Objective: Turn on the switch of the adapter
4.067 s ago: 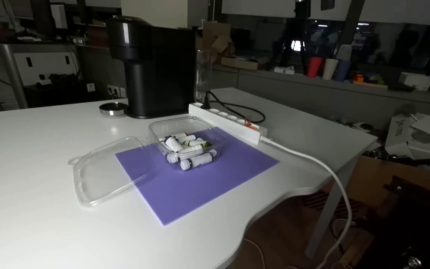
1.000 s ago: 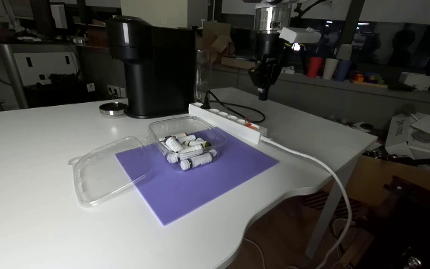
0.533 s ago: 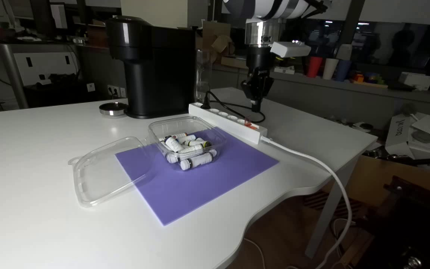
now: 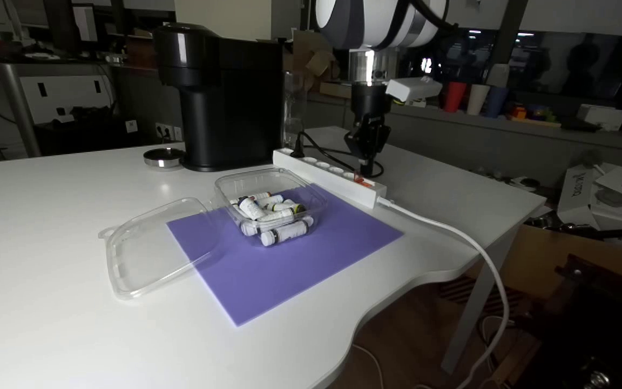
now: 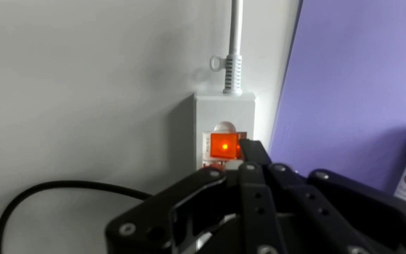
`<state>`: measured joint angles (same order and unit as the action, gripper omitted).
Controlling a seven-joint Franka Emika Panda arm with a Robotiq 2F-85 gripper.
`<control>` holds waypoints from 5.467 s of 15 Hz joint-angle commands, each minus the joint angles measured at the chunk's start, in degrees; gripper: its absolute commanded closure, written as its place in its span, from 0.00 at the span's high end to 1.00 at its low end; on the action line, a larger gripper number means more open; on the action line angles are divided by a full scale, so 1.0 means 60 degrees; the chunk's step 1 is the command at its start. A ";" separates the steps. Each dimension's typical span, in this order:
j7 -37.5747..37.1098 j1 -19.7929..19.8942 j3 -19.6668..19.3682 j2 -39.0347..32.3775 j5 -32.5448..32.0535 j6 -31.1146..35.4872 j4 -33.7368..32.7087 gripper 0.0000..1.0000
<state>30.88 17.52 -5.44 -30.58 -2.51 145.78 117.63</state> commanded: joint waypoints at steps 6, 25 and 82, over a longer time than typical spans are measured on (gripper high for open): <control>-0.0151 0.0151 -0.0041 -0.0459 -0.0413 -0.0003 -0.0550 0.00; -0.0621 -0.0160 -0.0110 -0.0989 -0.0992 0.0309 -0.0780 0.00; -0.3380 -0.1430 -0.0783 0.5924 -0.3289 -0.0730 0.3138 1.00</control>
<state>11.35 7.90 -10.08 2.41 -20.36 138.34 134.06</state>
